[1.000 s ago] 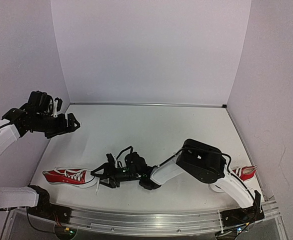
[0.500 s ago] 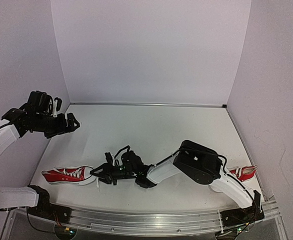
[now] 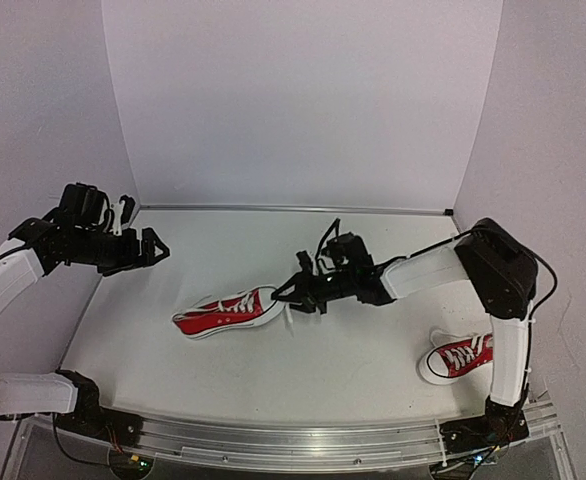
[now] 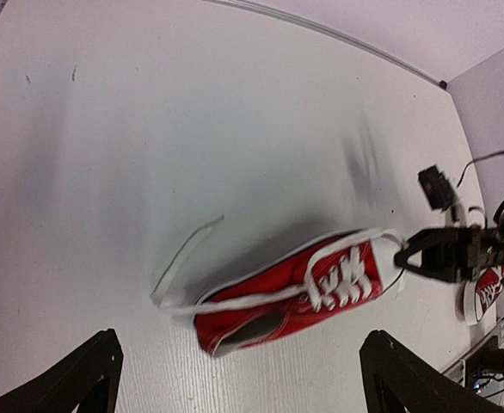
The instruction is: Tie the shoes
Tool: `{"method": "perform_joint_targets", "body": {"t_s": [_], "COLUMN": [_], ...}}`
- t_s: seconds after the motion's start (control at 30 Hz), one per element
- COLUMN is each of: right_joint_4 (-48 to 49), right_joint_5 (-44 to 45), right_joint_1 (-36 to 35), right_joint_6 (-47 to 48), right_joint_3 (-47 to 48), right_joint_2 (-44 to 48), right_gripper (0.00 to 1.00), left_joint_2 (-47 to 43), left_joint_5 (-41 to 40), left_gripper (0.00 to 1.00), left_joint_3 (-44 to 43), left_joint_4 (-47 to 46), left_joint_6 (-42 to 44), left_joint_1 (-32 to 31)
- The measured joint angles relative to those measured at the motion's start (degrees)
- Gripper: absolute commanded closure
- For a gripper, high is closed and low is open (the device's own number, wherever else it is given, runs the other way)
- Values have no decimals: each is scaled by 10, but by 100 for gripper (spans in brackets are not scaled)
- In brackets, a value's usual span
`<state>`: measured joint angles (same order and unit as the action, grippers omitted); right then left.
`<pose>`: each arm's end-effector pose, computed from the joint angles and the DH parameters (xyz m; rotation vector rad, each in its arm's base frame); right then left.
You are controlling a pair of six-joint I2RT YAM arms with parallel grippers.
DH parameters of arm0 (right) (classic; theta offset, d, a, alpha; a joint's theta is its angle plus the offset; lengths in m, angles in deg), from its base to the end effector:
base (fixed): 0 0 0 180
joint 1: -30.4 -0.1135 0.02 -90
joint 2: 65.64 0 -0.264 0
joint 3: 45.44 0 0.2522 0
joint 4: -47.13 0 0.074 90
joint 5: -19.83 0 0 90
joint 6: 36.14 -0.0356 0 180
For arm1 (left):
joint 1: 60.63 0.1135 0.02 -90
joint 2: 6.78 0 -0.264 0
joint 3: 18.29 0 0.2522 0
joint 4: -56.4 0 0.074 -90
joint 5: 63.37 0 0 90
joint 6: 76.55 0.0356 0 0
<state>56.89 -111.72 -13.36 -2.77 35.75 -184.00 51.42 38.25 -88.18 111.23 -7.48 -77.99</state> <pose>0.2984 0.3184 0.1471 -0.2801 2.4391 1.6983 0.1957 -0.0687 0.3145 0.0307 2.3743 -0.5652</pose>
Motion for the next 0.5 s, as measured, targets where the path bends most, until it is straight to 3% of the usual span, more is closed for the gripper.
{"method": "perform_joint_targets", "body": {"t_s": [0.07,0.2,0.23,0.3,0.5], "right_joint_4": [-79,-175,-191,-214,-253], "right_joint_5": [-2,6,9,14,26], "right_joint_1": [43,118,135,158,162], "right_joint_6": [61,140,155,174,194], "right_joint_3": [35,95,105,118,115], "right_joint_2": [14,16,16,15,20], "right_gripper": [67,15,7,2,2], "left_joint_2": [16,58,65,77,124], "left_joint_5": [17,45,50,60,102], "left_gripper": [0,1,0,0,0], "left_joint_3": [11,37,43,53,53], "left_joint_4": [-10,-30,-34,-43,-89], "left_joint_6": [5,16,17,21,29], "left_joint_1": [0,0,0,0,0]}}
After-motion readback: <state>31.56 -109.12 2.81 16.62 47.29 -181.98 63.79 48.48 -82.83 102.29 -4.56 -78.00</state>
